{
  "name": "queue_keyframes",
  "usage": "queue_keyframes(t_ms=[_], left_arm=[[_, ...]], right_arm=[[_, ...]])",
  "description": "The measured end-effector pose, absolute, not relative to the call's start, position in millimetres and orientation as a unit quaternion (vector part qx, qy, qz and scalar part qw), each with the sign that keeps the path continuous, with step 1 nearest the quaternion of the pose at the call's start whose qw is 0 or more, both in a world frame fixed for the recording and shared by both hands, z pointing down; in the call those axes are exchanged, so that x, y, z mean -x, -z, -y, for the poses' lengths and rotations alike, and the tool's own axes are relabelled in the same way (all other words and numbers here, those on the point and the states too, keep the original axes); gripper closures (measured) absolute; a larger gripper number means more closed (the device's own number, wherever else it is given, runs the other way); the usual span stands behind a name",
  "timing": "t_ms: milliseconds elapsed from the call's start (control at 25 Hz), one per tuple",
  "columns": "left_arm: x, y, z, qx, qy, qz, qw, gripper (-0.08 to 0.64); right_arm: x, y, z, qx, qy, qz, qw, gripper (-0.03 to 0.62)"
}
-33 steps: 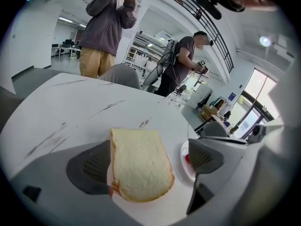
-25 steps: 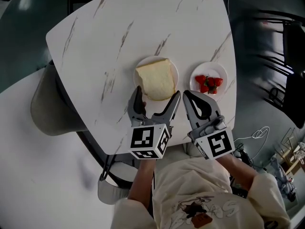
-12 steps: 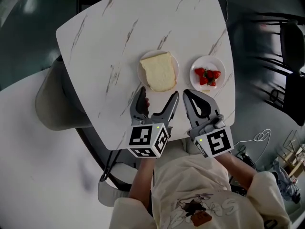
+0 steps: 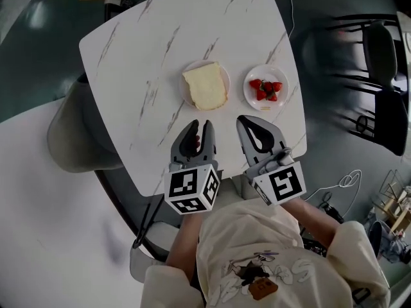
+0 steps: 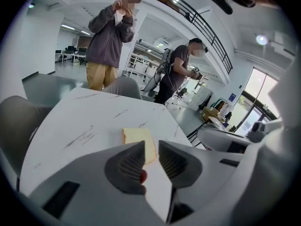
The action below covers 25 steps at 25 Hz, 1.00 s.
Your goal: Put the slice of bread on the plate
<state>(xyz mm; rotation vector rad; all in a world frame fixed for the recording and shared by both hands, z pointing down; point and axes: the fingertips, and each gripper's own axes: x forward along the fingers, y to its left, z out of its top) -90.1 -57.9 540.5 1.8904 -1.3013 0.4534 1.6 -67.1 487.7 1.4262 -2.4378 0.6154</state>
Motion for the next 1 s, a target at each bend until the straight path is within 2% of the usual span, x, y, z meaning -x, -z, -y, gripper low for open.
queue_keyframes(t_ms=[40,120,480,1000], left_arm=[[93.3,-535.9,54.5,-0.741,-0.18,0.518,0.387,0.498],[94.3,-525.7,47.6,-0.74,-0.174,0.523,0.384,0.551],[94.7,-485.1,14.5,-0.755,-0.139,0.512,0.386,0.551],[102.1,-428.4,-40.9,-0.79,-0.141,0.501,0.325,0.551]], right_arm=[[-0.7,-483.5,64.6,-0.492,-0.209,0.836,0.122,0.586],[-1.0,-475.9,57.9,-0.496,-0.203,0.836,0.119,0.586],[9.9,-449.6,25.6,-0.483,-0.202,0.844,0.113,0.586],[35.9,-421.2,-9.4,-0.41,-0.243,0.871,0.123,0.586]])
